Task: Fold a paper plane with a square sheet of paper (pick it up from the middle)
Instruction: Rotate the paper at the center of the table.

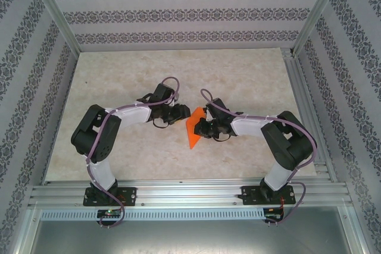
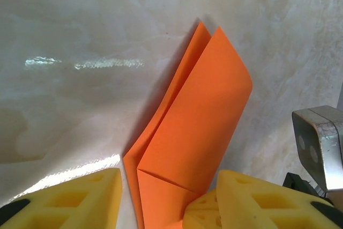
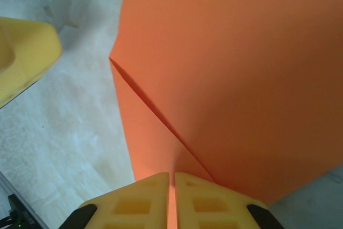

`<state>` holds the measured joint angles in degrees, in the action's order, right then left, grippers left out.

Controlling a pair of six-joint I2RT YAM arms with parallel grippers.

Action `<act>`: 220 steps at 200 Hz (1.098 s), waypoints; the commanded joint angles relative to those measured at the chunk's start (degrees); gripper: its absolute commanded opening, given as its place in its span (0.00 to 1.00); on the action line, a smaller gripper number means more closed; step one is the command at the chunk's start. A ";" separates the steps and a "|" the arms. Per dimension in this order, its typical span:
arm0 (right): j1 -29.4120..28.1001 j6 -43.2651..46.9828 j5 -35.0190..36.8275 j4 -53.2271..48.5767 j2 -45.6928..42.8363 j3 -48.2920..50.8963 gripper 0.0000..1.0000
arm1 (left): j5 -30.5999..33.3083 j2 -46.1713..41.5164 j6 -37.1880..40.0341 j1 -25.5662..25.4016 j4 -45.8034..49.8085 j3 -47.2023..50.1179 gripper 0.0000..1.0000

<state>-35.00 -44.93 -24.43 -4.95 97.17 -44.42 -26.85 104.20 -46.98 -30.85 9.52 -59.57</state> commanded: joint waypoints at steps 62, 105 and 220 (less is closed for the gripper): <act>2.18 1.18 -2.14 1.76 -6.06 3.03 0.15 | -2.87 3.24 0.79 -1.42 0.59 -1.02 0.51; 2.84 1.78 -1.01 0.25 -6.42 2.95 0.16 | -2.71 2.03 0.38 -1.85 0.17 -0.43 0.51; -2.14 7.61 16.60 -22.40 -14.45 -6.04 0.31 | -2.07 -2.65 -3.77 -1.34 -3.14 1.53 0.43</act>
<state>-34.33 -40.10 -16.25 -18.74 83.83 -45.67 -29.91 105.86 -48.77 -32.14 8.34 -59.68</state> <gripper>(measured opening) 0.301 0.419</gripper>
